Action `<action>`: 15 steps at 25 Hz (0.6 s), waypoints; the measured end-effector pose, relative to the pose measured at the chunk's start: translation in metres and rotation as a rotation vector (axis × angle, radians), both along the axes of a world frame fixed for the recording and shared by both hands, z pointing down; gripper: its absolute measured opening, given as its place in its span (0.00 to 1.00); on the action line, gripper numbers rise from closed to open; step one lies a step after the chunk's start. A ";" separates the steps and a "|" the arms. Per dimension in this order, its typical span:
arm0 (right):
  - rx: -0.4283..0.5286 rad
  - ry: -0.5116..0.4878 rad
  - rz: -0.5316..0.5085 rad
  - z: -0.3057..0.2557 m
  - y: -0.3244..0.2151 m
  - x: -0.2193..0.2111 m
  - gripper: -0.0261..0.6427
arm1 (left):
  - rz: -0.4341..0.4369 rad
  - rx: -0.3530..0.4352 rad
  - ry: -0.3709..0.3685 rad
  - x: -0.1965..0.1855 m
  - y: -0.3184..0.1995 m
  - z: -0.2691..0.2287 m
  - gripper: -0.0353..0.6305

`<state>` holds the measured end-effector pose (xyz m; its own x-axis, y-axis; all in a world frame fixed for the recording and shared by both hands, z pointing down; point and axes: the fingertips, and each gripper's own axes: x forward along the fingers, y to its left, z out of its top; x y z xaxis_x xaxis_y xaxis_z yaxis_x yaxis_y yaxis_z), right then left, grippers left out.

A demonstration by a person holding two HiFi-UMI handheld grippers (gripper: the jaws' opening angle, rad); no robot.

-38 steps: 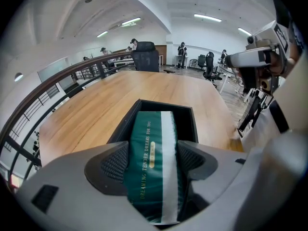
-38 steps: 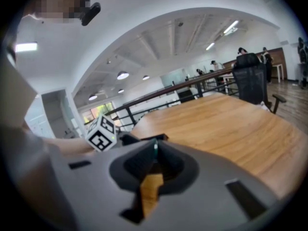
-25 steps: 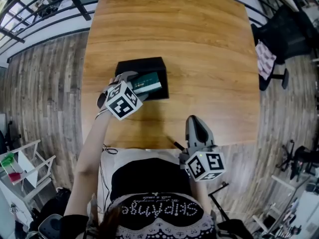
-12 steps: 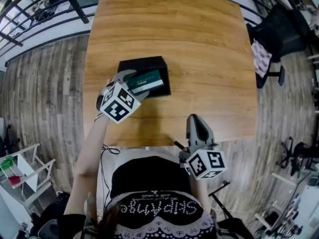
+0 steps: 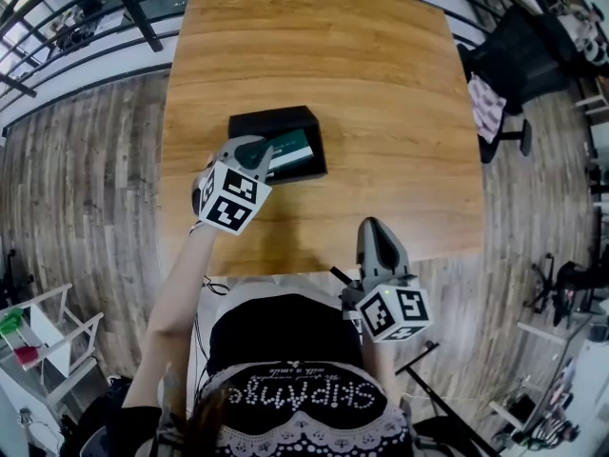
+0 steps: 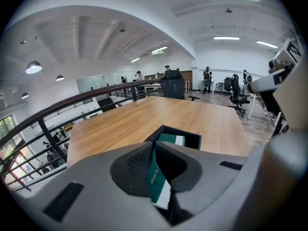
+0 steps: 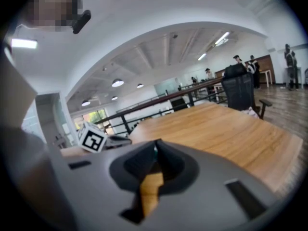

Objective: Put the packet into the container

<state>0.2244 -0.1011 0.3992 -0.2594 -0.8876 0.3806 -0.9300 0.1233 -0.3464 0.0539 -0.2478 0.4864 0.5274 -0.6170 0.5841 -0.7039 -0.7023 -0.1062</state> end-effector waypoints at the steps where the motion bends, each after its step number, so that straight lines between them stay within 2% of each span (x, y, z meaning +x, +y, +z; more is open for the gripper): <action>1: 0.006 0.003 0.005 -0.002 0.002 0.001 0.10 | -0.019 -0.003 0.002 -0.002 0.000 0.001 0.12; 8: 0.059 0.037 0.078 -0.020 0.009 0.023 0.10 | -0.131 0.037 0.076 -0.019 -0.009 -0.014 0.10; 15: 0.113 0.099 0.049 -0.041 0.030 0.035 0.10 | -0.143 0.142 0.127 -0.027 -0.002 -0.042 0.10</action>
<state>0.2593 -0.0708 0.3585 -0.1810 -0.9368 0.2994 -0.9647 0.1099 -0.2393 0.0274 -0.2501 0.4441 0.4928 -0.7616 0.4208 -0.8091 -0.5791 -0.1005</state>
